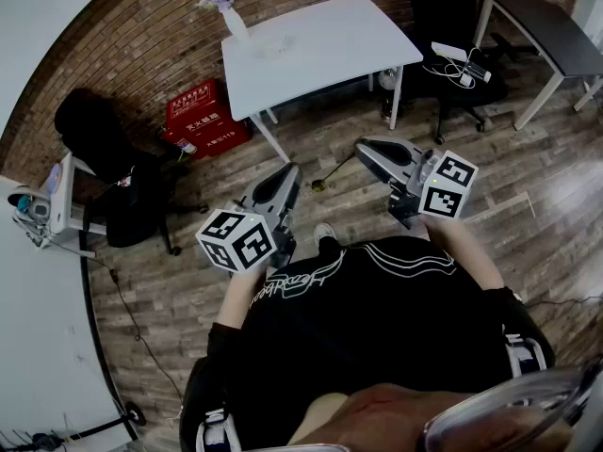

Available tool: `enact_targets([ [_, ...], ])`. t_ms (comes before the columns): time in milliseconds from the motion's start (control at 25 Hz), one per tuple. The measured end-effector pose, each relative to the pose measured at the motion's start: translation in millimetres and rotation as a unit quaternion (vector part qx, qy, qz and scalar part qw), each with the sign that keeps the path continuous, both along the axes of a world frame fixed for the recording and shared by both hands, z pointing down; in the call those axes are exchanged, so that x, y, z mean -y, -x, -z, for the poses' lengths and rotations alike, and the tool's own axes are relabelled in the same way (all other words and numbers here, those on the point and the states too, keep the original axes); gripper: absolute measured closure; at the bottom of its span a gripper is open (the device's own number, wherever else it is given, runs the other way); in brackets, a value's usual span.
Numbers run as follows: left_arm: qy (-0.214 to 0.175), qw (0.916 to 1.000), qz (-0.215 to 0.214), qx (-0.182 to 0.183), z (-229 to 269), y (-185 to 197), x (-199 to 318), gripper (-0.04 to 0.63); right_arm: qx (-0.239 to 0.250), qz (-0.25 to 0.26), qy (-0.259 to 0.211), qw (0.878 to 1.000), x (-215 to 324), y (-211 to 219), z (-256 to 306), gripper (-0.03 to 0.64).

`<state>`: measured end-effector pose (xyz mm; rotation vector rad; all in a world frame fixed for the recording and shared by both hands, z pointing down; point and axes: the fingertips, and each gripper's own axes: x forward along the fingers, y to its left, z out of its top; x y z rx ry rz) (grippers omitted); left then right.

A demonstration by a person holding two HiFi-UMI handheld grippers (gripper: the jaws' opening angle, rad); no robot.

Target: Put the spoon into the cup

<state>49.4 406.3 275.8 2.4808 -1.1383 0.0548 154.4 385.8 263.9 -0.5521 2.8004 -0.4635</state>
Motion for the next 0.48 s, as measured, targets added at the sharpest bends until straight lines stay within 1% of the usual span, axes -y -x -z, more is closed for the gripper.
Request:
enact_targets([
  [240,-0.003,1.0000,0.007,-0.005,0,2,3,0.588,-0.003,0.003,0.001,1.000,3,2,-2,0.618],
  [480,0.003,1.0000,0.007,-0.001,-4,-1,7,0.588,0.003,-0.014,0.005,1.000,11,-6,-3,0.618],
])
